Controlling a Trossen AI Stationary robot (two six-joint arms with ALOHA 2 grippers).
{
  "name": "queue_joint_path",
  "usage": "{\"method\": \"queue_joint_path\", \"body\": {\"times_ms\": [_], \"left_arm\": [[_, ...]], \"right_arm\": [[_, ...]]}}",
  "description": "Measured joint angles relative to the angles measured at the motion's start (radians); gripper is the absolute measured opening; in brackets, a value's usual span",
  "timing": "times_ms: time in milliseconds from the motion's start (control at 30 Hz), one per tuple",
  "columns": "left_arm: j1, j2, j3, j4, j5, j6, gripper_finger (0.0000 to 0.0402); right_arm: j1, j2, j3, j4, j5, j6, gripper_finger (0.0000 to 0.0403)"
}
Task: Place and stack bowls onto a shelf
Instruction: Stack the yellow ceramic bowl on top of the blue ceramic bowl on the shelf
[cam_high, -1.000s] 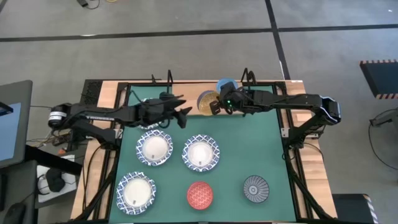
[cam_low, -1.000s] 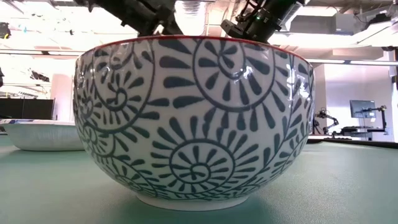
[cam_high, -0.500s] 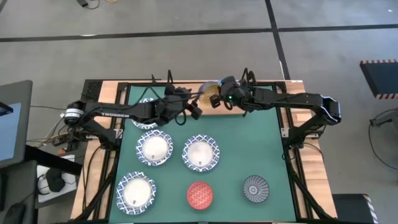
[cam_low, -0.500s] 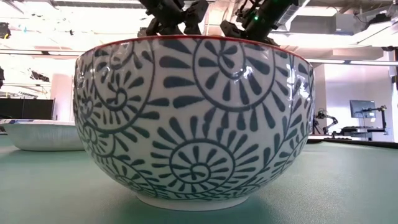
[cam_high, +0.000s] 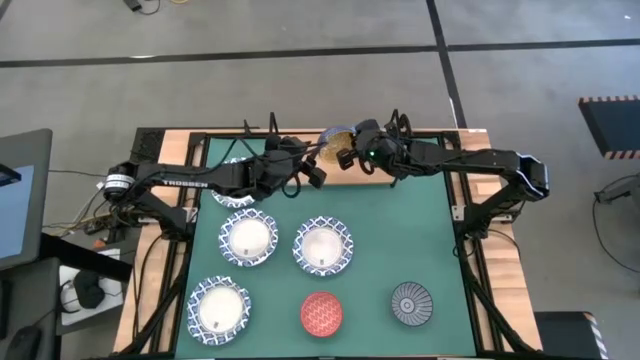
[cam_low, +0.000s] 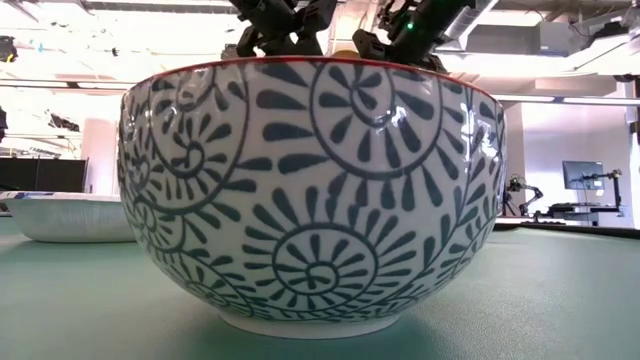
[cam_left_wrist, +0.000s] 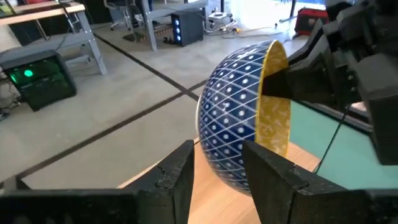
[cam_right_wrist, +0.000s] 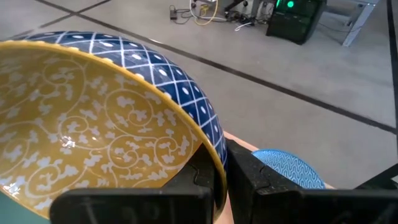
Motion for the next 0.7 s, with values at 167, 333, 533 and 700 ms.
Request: {"method": "queue_joint_path", "body": {"times_ms": [167, 333, 533, 700], "left_arm": [[-0.005, 0.0, 0.0, 0.028, 0.028, 0.007, 0.0124], [0.001, 0.0, 0.0, 0.043, 0.021, -0.005, 0.0124], [0.001, 0.0, -0.001, 0.041, 0.092, -0.004, 0.0124], [0.001, 0.0, -0.001, 0.04, 0.129, -0.004, 0.0124]], "right_arm": [[-0.031, 0.0, 0.011, -0.015, -0.006, -0.011, 0.0042], [-0.152, 0.01, 0.012, -0.005, -0.013, -0.211, 0.0042], [-0.401, 0.054, 0.029, -0.1, -0.297, -0.519, 0.0042], [-0.528, 0.143, 0.136, -0.313, -0.374, -0.538, 0.0042]]}}
